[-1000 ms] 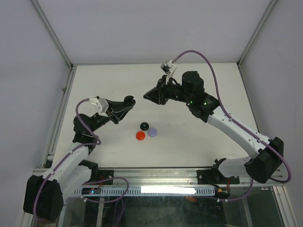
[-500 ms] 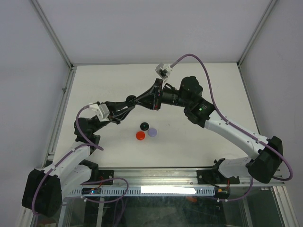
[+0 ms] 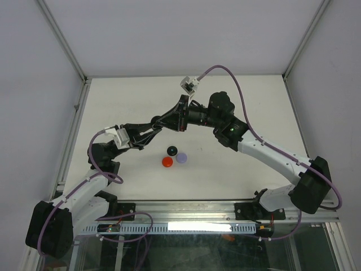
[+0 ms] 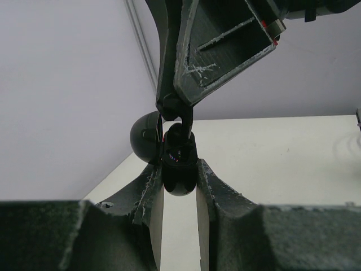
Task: Insert the wireless bluetooth earbuds into the charging case
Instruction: Place the earbud in the charging case.
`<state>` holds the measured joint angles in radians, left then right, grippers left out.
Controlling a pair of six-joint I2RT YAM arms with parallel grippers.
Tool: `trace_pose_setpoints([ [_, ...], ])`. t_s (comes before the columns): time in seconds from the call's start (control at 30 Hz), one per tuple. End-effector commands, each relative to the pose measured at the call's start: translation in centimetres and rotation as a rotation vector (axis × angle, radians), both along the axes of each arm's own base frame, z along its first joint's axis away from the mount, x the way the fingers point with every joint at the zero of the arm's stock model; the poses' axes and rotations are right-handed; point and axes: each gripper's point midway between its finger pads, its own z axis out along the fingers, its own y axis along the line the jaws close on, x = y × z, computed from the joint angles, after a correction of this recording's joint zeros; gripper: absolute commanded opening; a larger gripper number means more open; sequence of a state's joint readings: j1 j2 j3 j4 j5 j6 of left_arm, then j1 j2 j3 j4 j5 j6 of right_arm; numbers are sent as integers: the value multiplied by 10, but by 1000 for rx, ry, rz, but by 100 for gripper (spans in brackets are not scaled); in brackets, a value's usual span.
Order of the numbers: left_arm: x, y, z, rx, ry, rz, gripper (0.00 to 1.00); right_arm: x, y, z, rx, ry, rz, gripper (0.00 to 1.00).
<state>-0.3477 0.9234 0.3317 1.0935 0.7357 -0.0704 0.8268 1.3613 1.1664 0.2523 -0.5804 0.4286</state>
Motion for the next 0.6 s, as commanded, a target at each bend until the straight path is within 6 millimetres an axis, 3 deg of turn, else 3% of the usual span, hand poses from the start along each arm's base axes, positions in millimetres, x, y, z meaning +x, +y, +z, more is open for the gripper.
trace_pose_setpoints([
  [0.0, -12, -2, 12, -17, -72, -32, 4, -3, 3, 21, 70, -36, 13, 0],
  [0.57, -11, 0, 15, -39, -77, -22, 3, -6, 10, 9, 38, 26, 40, 0],
])
